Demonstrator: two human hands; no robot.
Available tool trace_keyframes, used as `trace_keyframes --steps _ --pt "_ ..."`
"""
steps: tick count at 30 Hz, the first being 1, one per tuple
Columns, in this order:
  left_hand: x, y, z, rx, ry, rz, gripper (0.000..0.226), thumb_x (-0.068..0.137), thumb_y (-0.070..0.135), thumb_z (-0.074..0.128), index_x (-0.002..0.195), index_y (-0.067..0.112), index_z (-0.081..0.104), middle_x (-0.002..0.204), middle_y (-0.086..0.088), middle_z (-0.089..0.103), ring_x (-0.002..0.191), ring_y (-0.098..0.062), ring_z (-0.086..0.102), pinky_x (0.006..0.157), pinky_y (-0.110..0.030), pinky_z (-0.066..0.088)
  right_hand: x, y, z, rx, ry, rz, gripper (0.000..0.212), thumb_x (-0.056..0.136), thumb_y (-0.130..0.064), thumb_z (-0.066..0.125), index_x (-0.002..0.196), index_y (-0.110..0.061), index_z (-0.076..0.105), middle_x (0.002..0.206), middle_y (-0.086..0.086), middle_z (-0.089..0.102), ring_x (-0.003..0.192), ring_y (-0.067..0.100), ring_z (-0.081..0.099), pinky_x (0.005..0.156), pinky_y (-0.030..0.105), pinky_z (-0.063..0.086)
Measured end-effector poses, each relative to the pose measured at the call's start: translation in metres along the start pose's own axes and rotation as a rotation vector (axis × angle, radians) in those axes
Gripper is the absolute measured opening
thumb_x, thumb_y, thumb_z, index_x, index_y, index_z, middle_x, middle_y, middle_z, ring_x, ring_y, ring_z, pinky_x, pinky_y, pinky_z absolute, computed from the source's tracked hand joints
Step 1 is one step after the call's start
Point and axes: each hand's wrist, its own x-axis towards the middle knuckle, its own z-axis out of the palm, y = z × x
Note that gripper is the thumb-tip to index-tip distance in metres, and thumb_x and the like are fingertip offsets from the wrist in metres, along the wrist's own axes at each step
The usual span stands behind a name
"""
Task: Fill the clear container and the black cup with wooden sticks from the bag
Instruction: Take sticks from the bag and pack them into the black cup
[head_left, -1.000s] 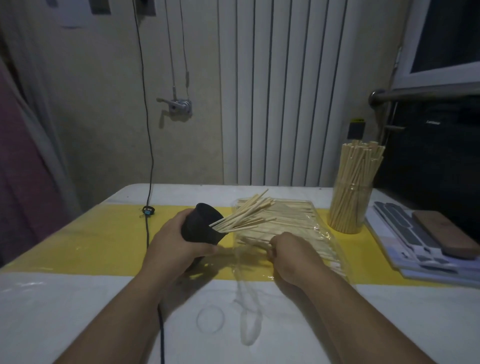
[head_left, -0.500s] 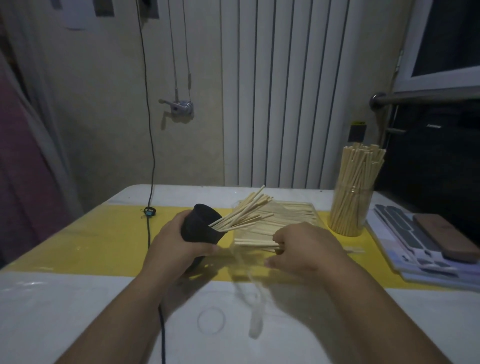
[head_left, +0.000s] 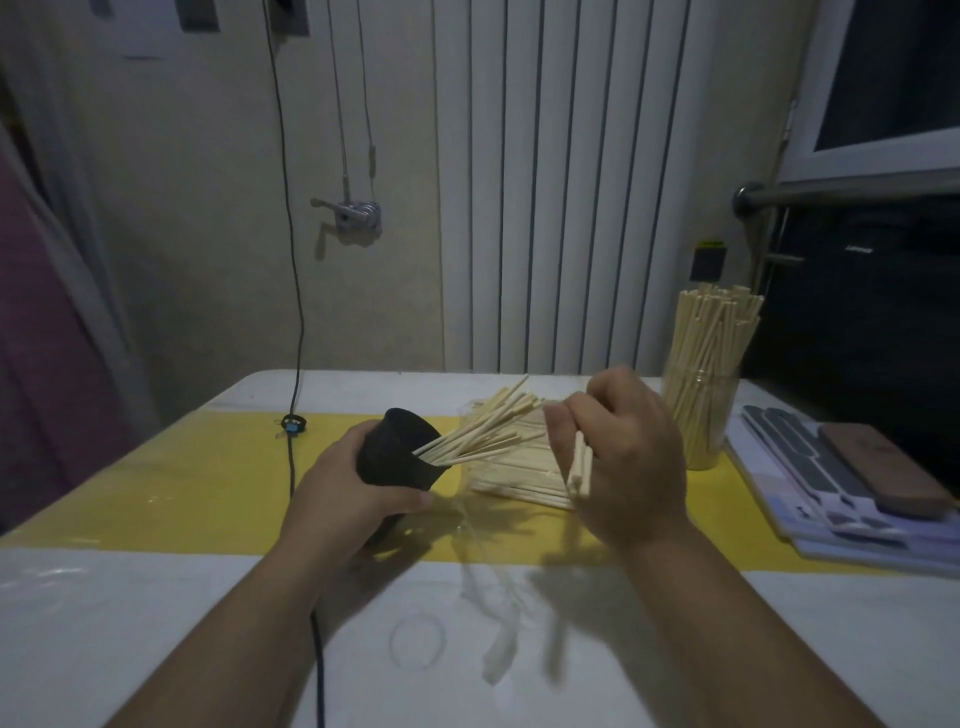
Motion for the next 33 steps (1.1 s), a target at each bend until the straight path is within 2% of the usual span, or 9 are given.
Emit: trace_keyframes --steps 5,8,12,16,18,21,23,27,33 --pt "0.000 -0.001 0.000 -0.002 -0.005 -0.003 0.070 0.040 0.042 0.086 0.102 0.053 0.056 0.104 0.019 0.066 0.095 -0.005 0.062 0.074 -0.032 0.050 -0.004 -0.003 0.001 0.070 0.004 0.087 0.053 0.103 -0.044 0.042 0.073 -0.007 0.065 0.080 0.005 0.049 0.060 0.020 0.046 0.047 0.031 0.040" --pt "0.000 0.000 0.000 0.003 -0.009 0.001 0.069 0.040 0.042 0.085 0.101 0.053 0.056 0.104 0.021 0.065 0.095 -0.002 0.061 0.074 -0.032 0.049 -0.005 -0.004 0.000 0.152 0.045 0.143 0.040 0.100 -0.036 0.053 0.083 -0.005 0.072 0.087 0.005 0.050 0.072 0.014 0.049 0.060 0.024 0.045" --pt "0.001 -0.001 0.000 0.010 -0.014 -0.002 0.070 0.040 0.042 0.085 0.102 0.054 0.055 0.106 0.019 0.065 0.096 -0.005 0.061 0.076 -0.034 0.050 0.001 -0.016 -0.003 0.339 0.171 0.292 0.022 0.093 -0.022 0.064 0.087 -0.004 0.075 0.088 0.002 0.054 0.081 0.004 0.054 0.072 0.008 0.039" --pt "0.001 -0.003 0.001 0.035 -0.014 0.007 0.071 0.039 0.045 0.083 0.102 0.057 0.055 0.107 0.020 0.065 0.097 -0.006 0.062 0.079 -0.036 0.052 0.008 -0.030 -0.008 0.495 0.114 0.421 0.025 0.095 -0.018 0.063 0.073 -0.015 0.075 0.074 -0.009 0.064 0.080 0.007 0.063 0.072 0.013 0.043" --pt "0.001 -0.003 0.001 0.047 -0.020 0.011 0.070 0.039 0.046 0.083 0.100 0.060 0.053 0.108 0.020 0.065 0.098 -0.006 0.061 0.082 -0.038 0.053 0.010 -0.037 -0.009 0.638 0.071 0.586 0.024 0.094 -0.018 0.067 0.069 -0.019 0.070 0.066 -0.004 0.067 0.073 0.010 0.068 0.070 0.018 0.050" --pt "0.001 -0.001 0.001 0.078 -0.023 0.026 0.069 0.039 0.049 0.082 0.098 0.065 0.051 0.107 0.022 0.064 0.098 -0.006 0.061 0.082 -0.038 0.052 0.011 -0.042 -0.010 0.840 0.018 0.774 0.029 0.086 -0.016 0.075 0.065 -0.023 0.057 0.056 0.003 0.063 0.054 0.018 0.067 0.053 0.031 0.054" --pt "0.000 -0.001 0.001 0.105 -0.024 0.034 0.068 0.041 0.048 0.082 0.097 0.068 0.049 0.107 0.023 0.063 0.098 -0.006 0.060 0.083 -0.039 0.053 0.011 -0.040 -0.008 0.797 -0.072 0.791 0.029 0.084 -0.017 0.077 0.064 -0.019 0.056 0.053 0.004 0.060 0.050 0.018 0.061 0.052 0.032 0.050" --pt "-0.001 -0.001 0.002 0.139 -0.015 0.048 0.070 0.040 0.049 0.081 0.098 0.068 0.048 0.107 0.022 0.063 0.099 -0.008 0.061 0.085 -0.042 0.054 0.012 -0.037 -0.006 0.912 -0.165 0.922 0.023 0.081 -0.012 0.079 0.074 0.000 0.061 0.062 0.011 0.066 0.056 0.021 0.066 0.057 0.036 0.059" --pt "-0.001 0.002 0.002 0.150 -0.010 0.055 0.068 0.040 0.049 0.082 0.094 0.072 0.046 0.106 0.023 0.063 0.098 -0.005 0.060 0.084 -0.041 0.053 0.013 -0.035 -0.007 0.964 -0.170 1.020 0.022 0.092 -0.016 0.069 0.080 0.001 0.061 0.066 0.013 0.069 0.059 0.022 0.070 0.056 0.031 0.058"
